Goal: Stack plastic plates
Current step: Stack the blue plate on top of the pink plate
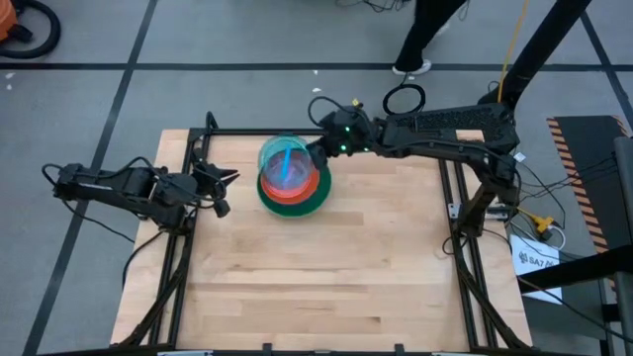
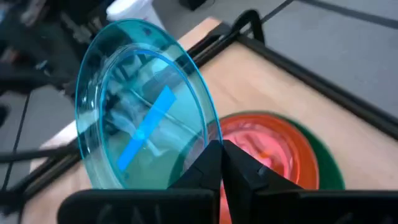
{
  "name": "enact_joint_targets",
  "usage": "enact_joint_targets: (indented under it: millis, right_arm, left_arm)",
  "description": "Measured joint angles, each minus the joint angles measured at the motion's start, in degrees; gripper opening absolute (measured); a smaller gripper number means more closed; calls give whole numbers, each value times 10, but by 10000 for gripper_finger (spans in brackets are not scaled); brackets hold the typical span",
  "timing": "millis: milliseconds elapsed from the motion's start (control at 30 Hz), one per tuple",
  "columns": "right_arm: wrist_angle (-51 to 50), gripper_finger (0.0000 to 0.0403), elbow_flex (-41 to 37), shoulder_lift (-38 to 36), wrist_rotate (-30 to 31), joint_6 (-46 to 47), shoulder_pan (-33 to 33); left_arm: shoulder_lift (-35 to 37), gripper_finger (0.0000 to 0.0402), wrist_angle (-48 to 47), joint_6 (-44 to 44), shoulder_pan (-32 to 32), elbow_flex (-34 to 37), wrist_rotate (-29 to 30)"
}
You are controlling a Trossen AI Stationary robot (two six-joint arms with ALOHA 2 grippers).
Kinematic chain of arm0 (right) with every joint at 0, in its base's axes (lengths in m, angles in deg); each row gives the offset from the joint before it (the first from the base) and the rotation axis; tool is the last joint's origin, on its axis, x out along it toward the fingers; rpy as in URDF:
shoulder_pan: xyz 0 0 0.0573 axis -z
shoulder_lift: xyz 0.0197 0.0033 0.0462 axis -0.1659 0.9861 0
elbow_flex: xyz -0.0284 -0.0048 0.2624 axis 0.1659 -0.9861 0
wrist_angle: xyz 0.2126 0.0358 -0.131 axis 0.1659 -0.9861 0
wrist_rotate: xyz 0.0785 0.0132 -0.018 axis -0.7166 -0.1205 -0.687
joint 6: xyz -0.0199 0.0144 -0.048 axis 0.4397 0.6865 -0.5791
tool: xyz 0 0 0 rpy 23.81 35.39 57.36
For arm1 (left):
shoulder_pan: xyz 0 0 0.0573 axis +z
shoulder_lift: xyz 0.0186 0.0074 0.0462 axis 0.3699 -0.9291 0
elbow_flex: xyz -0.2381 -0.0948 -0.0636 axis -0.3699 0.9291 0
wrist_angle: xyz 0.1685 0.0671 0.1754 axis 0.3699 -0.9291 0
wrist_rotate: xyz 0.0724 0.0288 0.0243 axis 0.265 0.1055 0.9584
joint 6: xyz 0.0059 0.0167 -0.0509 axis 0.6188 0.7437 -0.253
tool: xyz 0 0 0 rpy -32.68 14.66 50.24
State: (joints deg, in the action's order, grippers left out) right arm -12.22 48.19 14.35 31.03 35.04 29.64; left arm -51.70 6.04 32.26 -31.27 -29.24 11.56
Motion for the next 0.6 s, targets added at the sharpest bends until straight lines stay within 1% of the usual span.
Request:
enact_joint_targets:
  millis: [100, 200, 267, 367, 433, 533, 600]
  right_arm:
    - [27, 2, 0, 27, -8, 14, 16]
    - [47, 2, 0, 61, -42, 46, 29]
    - [49, 2, 0, 83, -59, 67, 35]
    - [50, 2, 0, 117, -63, 87, 42]
    - [53, 2, 0, 137, -78, 99, 46]
    - [53, 2, 0, 160, -105, 114, 53]
    - [52, 2, 0, 170, -107, 118, 55]
  left_arm:
    - [0, 53, 1, 2, 0, 0, 0]
    - [0, 53, 1, 2, 0, 0, 0]
    - [0, 53, 0, 2, 0, 0, 0]
    - [0, 53, 0, 5, 0, 0, 1]
    - [0, 53, 0, 5, 0, 0, 1]
    - [0, 53, -2, 5, 0, 0, 1]
    - [0, 53, -2, 5, 0, 0, 1]
